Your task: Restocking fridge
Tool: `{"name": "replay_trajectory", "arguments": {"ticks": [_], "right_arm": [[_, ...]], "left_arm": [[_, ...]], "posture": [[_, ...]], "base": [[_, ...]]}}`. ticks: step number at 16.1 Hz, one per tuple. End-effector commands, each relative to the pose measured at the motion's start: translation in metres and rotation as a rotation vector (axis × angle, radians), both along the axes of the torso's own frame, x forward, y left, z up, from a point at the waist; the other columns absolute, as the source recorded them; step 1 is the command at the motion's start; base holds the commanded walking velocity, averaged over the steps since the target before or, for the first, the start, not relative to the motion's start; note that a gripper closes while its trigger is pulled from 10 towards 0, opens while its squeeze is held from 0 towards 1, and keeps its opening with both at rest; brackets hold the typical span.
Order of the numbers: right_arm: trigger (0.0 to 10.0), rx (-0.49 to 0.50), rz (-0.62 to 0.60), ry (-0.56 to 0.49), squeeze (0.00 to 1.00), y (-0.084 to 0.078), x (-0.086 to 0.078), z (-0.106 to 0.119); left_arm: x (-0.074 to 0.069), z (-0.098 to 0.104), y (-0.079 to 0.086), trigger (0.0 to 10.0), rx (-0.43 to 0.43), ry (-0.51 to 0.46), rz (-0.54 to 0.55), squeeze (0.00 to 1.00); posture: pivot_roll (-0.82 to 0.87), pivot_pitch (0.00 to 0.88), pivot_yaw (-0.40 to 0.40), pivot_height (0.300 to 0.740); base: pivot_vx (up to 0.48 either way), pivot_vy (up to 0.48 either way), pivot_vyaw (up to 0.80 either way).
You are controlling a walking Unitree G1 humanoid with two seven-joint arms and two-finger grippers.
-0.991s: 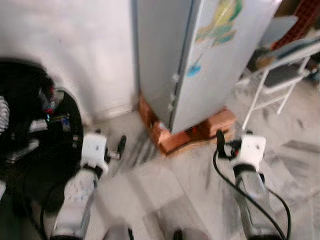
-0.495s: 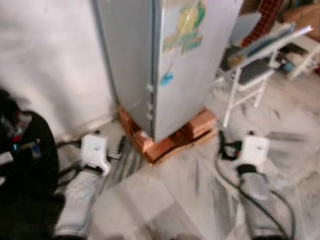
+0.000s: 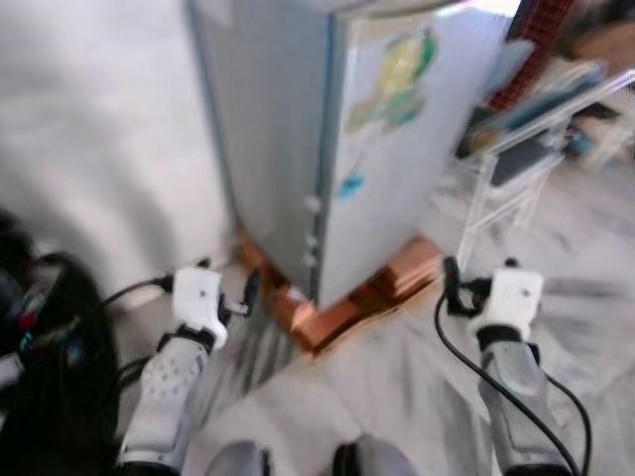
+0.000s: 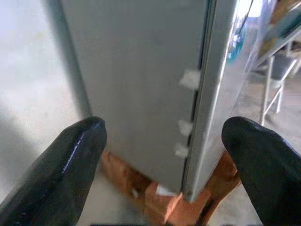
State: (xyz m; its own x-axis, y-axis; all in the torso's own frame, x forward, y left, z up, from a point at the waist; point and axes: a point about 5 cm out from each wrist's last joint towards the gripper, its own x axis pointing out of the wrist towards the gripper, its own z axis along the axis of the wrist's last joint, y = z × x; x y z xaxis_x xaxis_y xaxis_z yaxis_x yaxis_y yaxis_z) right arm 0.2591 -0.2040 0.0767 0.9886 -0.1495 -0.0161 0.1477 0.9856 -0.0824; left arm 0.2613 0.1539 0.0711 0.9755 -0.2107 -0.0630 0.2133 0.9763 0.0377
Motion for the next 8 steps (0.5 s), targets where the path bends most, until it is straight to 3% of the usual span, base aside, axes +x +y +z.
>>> {"name": "replay_trajectory", "arguments": {"ticks": [1, 3, 8], "right_arm": [[10.0, 0.013, 0.022, 0.000, 0.00, 0.0089, 0.0005, -0.0004], [10.0, 0.011, 0.023, 0.004, 0.00, 0.0097, -0.0004, -0.0013], [10.0, 0.014, 0.035, 0.017, 0.00, 0.0139, -0.0031, -0.0046]], "left_arm": [[-0.0018, -0.0015, 0.0113, 10.0, 0.026, 0.009, 0.029, 0.00], [-0.0016, -0.0016, 0.0109, 10.0, 0.035, 0.002, 0.027, 0.00], [-0.0033, -0.0009, 0.0065, 10.0, 0.040, -0.009, 0.013, 0.00]], "posture": [[0.05, 0.106, -0.044, 0.740], [0.05, 0.107, -0.044, 0.740], [0.06, 0.109, -0.048, 0.740]], "base": [[0.000, 0.461, -0.44], [0.000, 0.459, -0.54], [0.000, 0.000, -0.80]]}}
